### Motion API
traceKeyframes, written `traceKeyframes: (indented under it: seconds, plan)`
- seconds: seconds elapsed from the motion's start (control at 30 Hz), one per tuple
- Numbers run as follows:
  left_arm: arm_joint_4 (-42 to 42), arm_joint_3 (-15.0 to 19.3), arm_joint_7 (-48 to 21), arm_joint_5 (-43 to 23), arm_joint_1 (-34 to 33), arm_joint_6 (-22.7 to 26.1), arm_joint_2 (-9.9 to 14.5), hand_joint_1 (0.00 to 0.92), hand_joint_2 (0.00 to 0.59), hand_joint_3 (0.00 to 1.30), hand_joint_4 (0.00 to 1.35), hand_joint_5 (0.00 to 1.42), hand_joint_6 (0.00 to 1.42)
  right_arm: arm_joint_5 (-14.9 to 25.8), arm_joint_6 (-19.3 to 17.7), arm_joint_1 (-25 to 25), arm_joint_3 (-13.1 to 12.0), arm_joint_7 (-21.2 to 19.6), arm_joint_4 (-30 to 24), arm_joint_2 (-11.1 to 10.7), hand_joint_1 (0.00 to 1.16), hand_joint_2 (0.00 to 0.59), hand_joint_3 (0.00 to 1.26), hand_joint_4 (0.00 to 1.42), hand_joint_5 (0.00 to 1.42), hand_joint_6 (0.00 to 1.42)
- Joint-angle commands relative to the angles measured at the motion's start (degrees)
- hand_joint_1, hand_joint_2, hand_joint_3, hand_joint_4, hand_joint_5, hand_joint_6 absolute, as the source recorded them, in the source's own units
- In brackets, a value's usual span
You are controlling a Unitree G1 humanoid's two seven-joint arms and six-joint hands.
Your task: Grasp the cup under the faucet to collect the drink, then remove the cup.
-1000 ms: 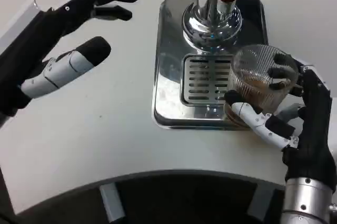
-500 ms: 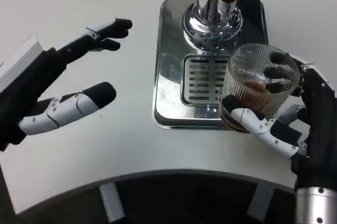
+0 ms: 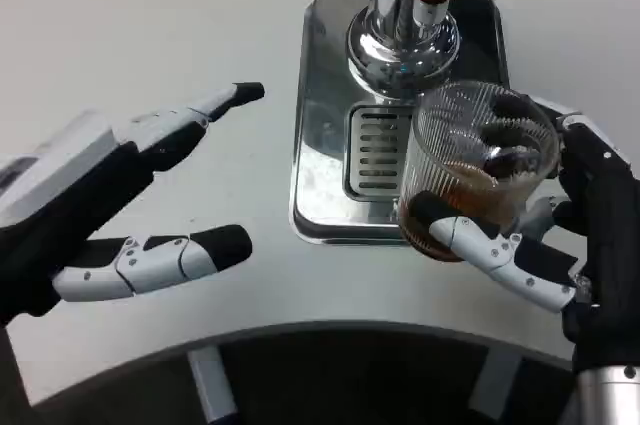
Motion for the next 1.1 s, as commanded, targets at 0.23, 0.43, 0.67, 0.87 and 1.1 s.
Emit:
traceKeyframes:
  seconds: [0.23,0.43,0.67,0.87,1.1]
  plan:
    - [-6.19,1.78,-0.42,2.59,6.03,2.21,1.95,0.000,0.114,0.02,0.00,0.00,0.03,2.75,-1.92,1.17,-0.08,6.22,-4.37,-1.74,0.92,0.142,0.85,1.02,1.23,1.26]
    - [-10.79,3.79,-1.09,2.95,9.47,2.83,2.32,0.000,0.110,0.00,0.00,0.00,0.02,4.72,-2.03,1.19,-0.80,10.08,-6.01,-3.94,0.92,0.142,0.86,1.03,1.24,1.26]
    - [-15.91,7.32,-2.20,2.12,15.17,2.67,2.02,0.000,0.105,0.00,0.00,0.00,0.01,6.49,-2.27,1.81,-0.48,13.98,-7.92,-5.64,0.92,0.142,0.86,1.04,1.25,1.26]
    - [-18.86,9.28,-3.00,1.69,19.30,2.12,1.59,0.000,0.104,0.00,0.00,0.00,0.00,7.23,-2.80,2.17,-0.21,15.63,-8.26,-6.68,0.92,0.142,0.87,1.04,1.25,1.26]
    - [-21.26,11.82,-3.41,1.29,22.94,2.06,0.97,0.000,0.104,0.00,0.00,0.00,0.00,8.41,-2.55,2.06,0.39,17.15,-8.75,-7.34,0.92,0.142,0.87,1.04,1.25,1.28]
